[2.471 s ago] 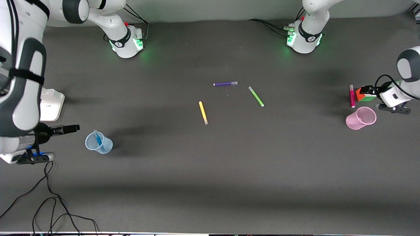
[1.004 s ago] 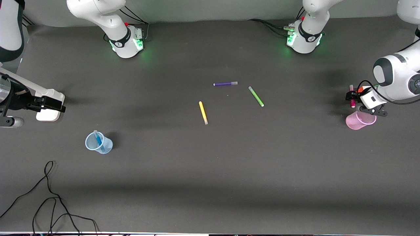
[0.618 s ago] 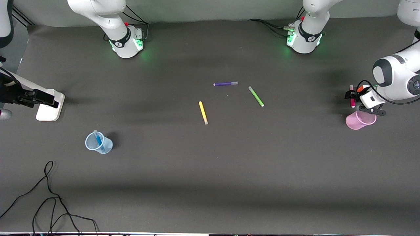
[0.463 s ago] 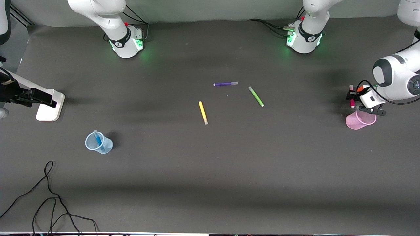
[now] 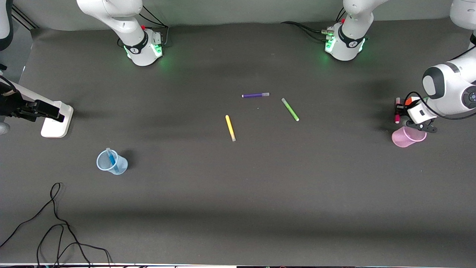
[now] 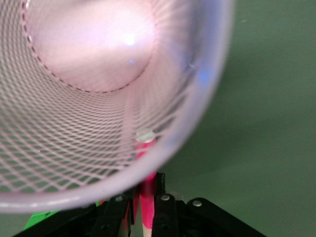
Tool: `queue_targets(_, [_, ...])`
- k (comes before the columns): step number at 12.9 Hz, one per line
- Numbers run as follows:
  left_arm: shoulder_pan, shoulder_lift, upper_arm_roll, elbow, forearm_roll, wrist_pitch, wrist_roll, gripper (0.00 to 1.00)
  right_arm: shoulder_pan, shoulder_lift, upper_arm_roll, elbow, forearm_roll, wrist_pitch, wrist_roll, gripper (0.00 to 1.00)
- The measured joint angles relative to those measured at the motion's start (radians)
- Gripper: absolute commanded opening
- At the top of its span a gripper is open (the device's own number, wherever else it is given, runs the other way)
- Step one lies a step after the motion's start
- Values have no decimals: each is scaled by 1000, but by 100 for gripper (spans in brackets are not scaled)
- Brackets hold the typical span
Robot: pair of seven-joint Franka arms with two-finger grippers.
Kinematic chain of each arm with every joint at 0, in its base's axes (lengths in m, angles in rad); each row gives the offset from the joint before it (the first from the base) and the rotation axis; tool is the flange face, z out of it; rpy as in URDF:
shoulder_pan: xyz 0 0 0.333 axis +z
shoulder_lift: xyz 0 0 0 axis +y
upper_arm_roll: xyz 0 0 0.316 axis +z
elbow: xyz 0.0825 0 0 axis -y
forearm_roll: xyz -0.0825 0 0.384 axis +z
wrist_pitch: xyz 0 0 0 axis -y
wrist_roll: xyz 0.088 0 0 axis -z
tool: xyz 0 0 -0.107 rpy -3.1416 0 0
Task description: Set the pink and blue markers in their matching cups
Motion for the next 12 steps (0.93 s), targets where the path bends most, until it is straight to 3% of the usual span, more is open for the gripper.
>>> queue_targets(4, [-116, -144, -18, 60, -6, -250, -80, 0, 19, 0, -20, 0, -1, 0, 0, 100])
queue_targets(7, [-172, -210, -31, 174, -41, -420, -83, 0, 24, 0, -22, 0, -14, 0, 0, 100])
queue_targets(10, [-205, -217, -40, 311, -82, -463, 63, 0, 29, 0, -23, 0, -31, 0, 0, 100])
queue_targets(12, [-202, -216, -31, 361, -194, -448, 225, 0, 29, 0, -26, 0, -47, 0, -5, 100])
